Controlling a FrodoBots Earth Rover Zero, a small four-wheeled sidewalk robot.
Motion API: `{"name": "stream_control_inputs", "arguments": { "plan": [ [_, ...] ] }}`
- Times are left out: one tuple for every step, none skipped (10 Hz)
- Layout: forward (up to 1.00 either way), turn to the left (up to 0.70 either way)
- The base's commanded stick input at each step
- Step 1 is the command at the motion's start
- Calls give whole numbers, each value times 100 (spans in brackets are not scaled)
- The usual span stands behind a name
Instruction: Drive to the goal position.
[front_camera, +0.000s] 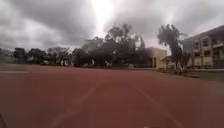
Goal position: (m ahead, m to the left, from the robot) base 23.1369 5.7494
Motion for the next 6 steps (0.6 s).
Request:
{"name": "stream_control_inputs", "arguments": {
  "plan": [
    [70, 17],
    [70, -7],
    [70, -25],
    [70, -35],
    [70, -35],
    [70, -35]
  ]
}}
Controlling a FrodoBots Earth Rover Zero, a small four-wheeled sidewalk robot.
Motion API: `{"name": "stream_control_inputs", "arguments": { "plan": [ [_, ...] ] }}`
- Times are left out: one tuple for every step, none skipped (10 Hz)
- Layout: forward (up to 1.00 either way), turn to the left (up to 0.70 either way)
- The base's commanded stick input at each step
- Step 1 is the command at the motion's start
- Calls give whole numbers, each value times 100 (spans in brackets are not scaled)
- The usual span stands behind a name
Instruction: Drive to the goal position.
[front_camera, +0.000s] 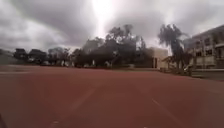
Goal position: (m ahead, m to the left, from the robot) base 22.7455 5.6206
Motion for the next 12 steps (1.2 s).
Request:
{"name": "stream_control_inputs", "arguments": {
  "plan": [
    [70, -35],
    [70, -35],
    [70, -35],
    [70, -31],
    [70, -15],
    [70, 0],
    [70, 0],
    [70, 0],
    [70, 0],
    [70, 0],
    [70, 0],
    [70, 0]
  ]
}}
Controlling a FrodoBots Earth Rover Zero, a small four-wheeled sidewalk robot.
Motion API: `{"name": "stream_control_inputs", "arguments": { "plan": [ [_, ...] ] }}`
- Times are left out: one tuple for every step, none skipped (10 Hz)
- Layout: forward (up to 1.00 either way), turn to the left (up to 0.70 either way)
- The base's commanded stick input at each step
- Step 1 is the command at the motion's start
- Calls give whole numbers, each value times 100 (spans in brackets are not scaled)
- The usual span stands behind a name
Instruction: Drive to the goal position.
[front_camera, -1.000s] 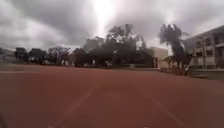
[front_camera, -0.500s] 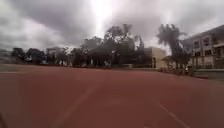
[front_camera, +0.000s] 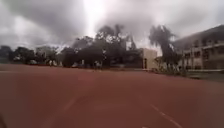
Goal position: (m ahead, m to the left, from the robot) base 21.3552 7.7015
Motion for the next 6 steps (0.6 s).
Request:
{"name": "stream_control_inputs", "arguments": {
  "plan": [
    [70, 0],
    [70, 0],
    [70, 0],
    [70, 0],
    [70, 0],
    [70, 0]
  ]
}}
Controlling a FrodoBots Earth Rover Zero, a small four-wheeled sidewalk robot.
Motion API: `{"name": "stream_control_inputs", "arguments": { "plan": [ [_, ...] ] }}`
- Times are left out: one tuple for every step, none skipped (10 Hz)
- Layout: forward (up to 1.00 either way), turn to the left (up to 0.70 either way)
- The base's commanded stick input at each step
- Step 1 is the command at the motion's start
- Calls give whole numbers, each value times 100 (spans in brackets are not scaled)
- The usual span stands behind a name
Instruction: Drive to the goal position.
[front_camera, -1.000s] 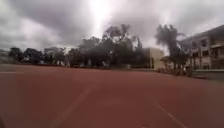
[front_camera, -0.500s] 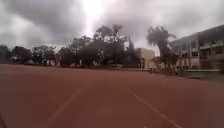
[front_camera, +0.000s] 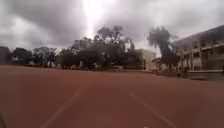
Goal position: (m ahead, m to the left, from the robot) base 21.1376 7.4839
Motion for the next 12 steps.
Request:
{"name": "stream_control_inputs", "arguments": {
  "plan": [
    [70, 0],
    [70, 0],
    [70, 0],
    [70, 0],
    [70, 0],
    [70, 0],
    [70, 0],
    [70, 0],
    [70, 0],
    [70, 0],
    [70, 0],
    [70, 0]
  ]
}}
